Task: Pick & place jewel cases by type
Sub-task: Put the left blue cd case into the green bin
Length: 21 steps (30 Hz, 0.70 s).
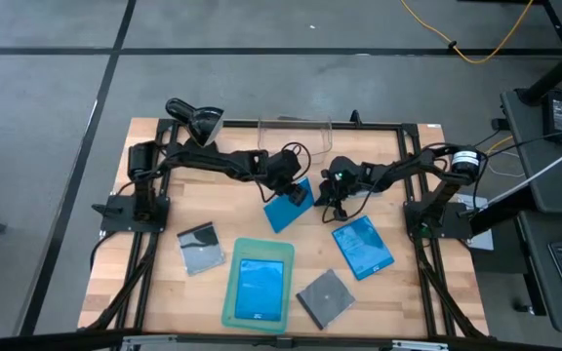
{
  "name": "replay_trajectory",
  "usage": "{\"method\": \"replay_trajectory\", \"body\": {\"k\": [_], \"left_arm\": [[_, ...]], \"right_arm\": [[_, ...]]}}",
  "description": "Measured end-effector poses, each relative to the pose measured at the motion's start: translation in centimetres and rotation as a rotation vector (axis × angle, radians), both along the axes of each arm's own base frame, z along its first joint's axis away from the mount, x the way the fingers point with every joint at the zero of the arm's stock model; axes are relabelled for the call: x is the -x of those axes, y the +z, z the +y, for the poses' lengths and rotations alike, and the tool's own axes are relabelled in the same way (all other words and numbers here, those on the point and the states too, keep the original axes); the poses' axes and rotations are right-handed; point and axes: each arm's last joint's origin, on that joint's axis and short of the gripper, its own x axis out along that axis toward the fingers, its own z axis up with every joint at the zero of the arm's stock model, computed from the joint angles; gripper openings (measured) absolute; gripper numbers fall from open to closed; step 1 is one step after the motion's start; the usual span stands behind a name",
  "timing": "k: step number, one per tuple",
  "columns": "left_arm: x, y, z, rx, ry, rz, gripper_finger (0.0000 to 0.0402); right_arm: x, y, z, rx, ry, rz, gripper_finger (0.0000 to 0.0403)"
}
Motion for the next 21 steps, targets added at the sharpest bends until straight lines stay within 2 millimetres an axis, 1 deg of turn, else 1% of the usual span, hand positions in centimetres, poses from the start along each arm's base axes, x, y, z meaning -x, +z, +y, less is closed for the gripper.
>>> {"method": "replay_trajectory", "body": {"k": [4,14,21], "left_arm": [[0.04,-0.01,0.07,-0.005,0.009,0.005,0.0153],[0.42,-0.36,0.00,0.004,0.010,0.056,0.0071],[0.66,-0.55,-0.01,0.012,0.014,0.088,0.0037]], "right_arm": [[0.02,0.10,0.06,0.009,0.004,-0.002,0.0006],[0.09,0.06,0.03,0.006,-0.006,0.002,0.0006],[0.12,0.04,0.02,0.007,-0.008,0.005,0.0006]]}}
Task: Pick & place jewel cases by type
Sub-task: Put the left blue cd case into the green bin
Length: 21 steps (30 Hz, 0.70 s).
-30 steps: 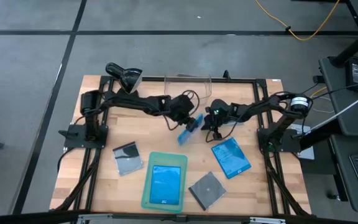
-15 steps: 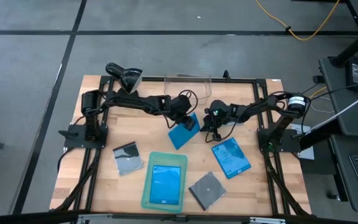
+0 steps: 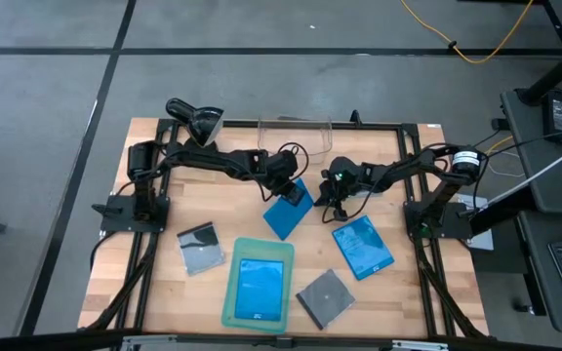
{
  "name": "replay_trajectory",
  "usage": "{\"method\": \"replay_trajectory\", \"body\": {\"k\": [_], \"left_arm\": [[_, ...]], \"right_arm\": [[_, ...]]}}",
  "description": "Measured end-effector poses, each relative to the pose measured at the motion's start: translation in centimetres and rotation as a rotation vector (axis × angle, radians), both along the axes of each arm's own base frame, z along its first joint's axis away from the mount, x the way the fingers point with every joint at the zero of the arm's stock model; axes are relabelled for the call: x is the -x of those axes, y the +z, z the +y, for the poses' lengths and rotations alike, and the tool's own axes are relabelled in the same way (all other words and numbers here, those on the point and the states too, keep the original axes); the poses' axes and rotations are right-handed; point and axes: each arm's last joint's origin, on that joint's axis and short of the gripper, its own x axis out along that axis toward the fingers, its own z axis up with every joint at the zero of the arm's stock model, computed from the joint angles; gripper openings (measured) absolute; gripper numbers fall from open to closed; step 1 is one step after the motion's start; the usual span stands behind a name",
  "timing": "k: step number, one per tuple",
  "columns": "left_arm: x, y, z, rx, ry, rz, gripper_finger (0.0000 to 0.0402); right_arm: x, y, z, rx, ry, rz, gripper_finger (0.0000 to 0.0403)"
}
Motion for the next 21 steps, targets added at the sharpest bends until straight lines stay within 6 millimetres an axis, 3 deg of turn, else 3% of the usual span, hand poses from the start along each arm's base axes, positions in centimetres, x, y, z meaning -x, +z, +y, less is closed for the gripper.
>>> {"method": "replay_trajectory", "body": {"k": [10,21], "left_arm": [[0.4,0.4,0.0,-0.029,0.004,0.018,0.0018],[2.0,4.4,0.4,-0.177,0.040,-0.047,0.0016]], "right_arm": [[0.5,0.9,0.0,0.040,-0.030,0.023,0.0006],[1.0,3.8,0.0,0.093,-0.049,-0.052,0.0006]]}}
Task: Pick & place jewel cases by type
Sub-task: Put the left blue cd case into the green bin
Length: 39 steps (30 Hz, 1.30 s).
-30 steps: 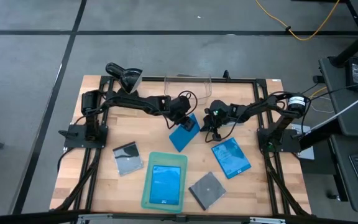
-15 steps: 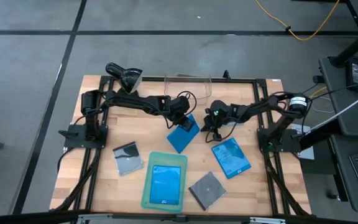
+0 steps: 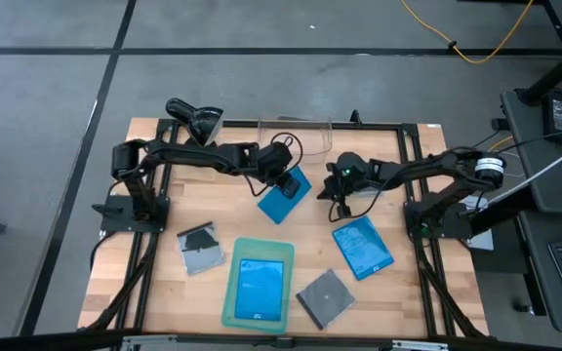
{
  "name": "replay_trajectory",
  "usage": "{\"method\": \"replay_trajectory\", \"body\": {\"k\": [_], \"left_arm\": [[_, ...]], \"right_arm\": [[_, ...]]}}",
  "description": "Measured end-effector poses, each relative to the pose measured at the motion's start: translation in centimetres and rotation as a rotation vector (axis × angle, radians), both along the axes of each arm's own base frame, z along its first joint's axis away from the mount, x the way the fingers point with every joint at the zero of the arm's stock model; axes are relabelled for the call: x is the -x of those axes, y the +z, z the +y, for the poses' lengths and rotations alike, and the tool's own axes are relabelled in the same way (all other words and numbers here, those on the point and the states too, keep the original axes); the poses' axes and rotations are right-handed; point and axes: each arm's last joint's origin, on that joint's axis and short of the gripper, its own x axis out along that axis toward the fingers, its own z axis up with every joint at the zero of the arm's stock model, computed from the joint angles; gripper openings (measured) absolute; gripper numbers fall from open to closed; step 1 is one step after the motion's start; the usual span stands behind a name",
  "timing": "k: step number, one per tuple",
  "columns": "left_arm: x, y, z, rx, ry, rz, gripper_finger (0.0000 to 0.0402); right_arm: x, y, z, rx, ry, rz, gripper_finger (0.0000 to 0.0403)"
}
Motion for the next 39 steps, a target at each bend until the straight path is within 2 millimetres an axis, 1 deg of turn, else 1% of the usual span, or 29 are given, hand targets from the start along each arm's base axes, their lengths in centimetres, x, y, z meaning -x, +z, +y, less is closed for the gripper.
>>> {"method": "replay_trajectory", "body": {"k": [5,11,15,21,28,34,39], "left_arm": [[0.7,2.0,0.1,-0.074,0.007,-0.057,0.0016],[1.7,4.4,0.3,-0.253,-0.008,-0.091,0.0016],[2.5,5.9,0.3,-0.321,0.000,-0.125,0.0017],[3.3,8.0,0.2,-0.418,-0.020,-0.182,0.0017],[4.2,10.5,0.0,-0.582,-0.084,-0.260,0.0017],[5.0,12.6,-0.1,-0.664,-0.084,-0.359,0.0017],[5.6,13.9,-0.2,-0.680,-0.069,-0.439,0.0017]], "right_arm": [[0.3,1.7,0.0,0.040,-0.027,-0.050,0.0006],[1.0,4.0,-0.1,0.094,-0.090,-0.128,0.0006],[1.5,5.5,-0.2,0.123,-0.115,-0.192,0.0006],[2.7,7.9,-0.7,0.156,-0.157,-0.293,0.0006],[4.6,11.2,-1.6,0.116,-0.294,-0.478,0.0006],[6.1,13.8,-1.2,0.105,-0.325,-0.637,0.0006],[7.3,15.3,-0.4,0.104,-0.255,-0.721,0.0006]]}}
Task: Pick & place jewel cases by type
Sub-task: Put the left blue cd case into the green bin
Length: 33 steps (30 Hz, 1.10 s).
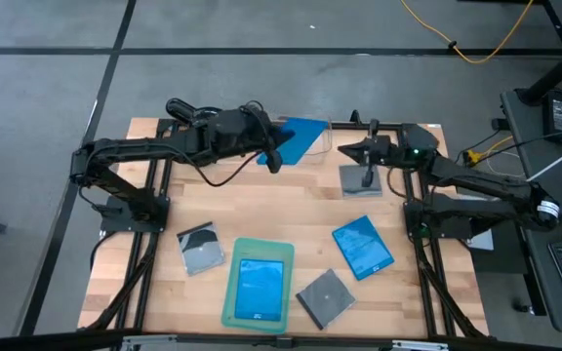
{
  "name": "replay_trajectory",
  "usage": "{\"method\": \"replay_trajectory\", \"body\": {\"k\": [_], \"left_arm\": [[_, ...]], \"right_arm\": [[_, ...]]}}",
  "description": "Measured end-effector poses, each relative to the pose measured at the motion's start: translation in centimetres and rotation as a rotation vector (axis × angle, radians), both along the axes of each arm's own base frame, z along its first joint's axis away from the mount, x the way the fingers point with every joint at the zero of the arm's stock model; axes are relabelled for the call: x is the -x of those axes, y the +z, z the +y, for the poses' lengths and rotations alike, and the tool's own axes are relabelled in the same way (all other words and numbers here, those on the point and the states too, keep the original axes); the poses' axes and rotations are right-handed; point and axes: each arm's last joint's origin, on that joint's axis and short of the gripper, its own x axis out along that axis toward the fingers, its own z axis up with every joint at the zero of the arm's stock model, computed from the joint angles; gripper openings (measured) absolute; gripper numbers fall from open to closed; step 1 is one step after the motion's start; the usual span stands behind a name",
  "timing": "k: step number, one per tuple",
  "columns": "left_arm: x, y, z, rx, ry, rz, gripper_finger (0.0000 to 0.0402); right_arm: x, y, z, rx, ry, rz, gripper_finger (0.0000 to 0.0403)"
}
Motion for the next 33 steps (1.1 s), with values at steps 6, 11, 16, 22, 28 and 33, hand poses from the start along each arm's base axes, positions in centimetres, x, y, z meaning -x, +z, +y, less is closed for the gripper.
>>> {"method": "replay_trajectory", "body": {"k": [6,11,16,22,28,33], "left_arm": [[0.3,1.2,-0.2,0.019,-0.051,-0.104,0.0017],[0.3,1.8,-0.4,0.067,-0.098,-0.181,0.0017],[0.3,1.9,-0.4,0.165,-0.108,-0.226,0.0017],[0.3,1.9,-0.3,0.342,-0.087,-0.293,0.0017],[0.5,2.1,0.4,0.525,-0.047,-0.389,0.0017],[0.5,2.9,0.5,0.579,-0.062,-0.493,0.0017]], "right_arm": [[0.8,0.9,0.8,0.022,0.125,-0.046,0.0006],[1.0,1.1,1.0,0.008,0.154,-0.057,0.0006],[1.0,1.0,1.0,0.008,0.154,-0.056,0.0006],[1.0,1.0,1.0,0.023,0.153,-0.049,0.0006],[1.0,0.9,1.0,0.028,0.153,-0.045,0.0006],[1.0,0.7,1.0,0.018,0.153,-0.024,0.0006]]}}
